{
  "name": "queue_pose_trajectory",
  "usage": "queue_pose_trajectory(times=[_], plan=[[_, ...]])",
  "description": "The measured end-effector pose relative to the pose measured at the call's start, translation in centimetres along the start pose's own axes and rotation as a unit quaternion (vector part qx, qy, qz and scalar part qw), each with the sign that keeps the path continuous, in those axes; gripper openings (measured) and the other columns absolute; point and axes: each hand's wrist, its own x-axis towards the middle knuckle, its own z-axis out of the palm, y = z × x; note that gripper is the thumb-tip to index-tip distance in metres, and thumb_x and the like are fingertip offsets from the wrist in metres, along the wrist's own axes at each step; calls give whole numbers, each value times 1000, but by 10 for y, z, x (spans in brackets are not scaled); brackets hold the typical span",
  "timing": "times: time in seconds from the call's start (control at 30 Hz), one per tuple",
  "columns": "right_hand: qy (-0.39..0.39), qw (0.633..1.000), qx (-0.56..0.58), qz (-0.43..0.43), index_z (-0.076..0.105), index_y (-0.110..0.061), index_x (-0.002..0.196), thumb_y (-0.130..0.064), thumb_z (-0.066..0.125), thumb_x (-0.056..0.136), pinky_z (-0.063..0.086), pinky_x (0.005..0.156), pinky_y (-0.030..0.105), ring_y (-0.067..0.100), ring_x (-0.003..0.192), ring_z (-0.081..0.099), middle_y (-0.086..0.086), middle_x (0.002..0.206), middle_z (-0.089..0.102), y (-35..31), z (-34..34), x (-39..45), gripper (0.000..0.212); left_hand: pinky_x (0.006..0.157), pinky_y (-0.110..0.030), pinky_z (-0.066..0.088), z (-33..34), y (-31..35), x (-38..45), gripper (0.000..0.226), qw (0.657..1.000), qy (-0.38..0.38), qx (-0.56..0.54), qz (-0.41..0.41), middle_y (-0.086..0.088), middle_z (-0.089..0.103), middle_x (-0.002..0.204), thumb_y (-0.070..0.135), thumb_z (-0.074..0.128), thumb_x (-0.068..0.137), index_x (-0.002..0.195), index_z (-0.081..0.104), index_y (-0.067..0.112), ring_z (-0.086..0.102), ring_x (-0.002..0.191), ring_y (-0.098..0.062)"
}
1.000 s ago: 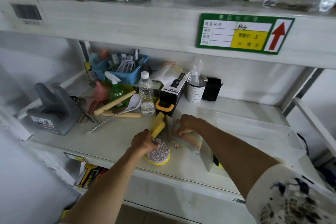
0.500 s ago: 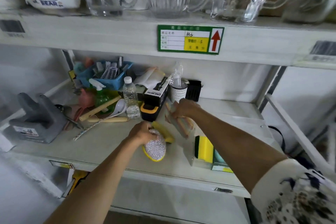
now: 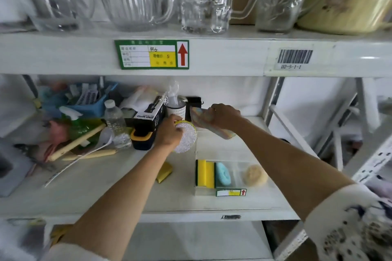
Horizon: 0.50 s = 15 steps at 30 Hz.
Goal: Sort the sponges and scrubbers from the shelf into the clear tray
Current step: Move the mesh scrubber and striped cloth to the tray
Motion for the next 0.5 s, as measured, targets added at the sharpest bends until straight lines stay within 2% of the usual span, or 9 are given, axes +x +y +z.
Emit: queue_pose_trajectory(times=[0.1, 0.27, 0.5], plan=[[5, 999, -27, 23, 60, -23, 95, -56, 48, 83, 35, 80, 40, 25, 93, 56, -3, 98, 62, 29, -5, -5, 38, 99, -33, 48, 19, 19, 7, 34, 1000, -1, -2, 19, -9, 66, 122, 6, 60, 84, 117, 62, 14, 62, 113, -27], [-41, 997, -46, 36, 64, -24, 111, -49, 57, 84, 43, 99, 45, 28, 114, 55, 2, 116, 62, 73, -14, -16, 38, 100, -31, 43, 53, 46, 19, 39, 998, -42, -1, 47, -6, 64, 127, 2, 52, 86, 122, 60, 15, 57, 120, -26], [-90, 991, -69, 73, 60, -26, 118, -41, 43, 88, 37, 105, 54, 28, 119, 54, -1, 125, 61, 105, 2, -10, 38, 101, -38, 46, 89, 54, 30, 48, 993, -91, 52, 59, -8, 60, 132, -3, 46, 83, 123, 60, 17, 55, 122, -29]])
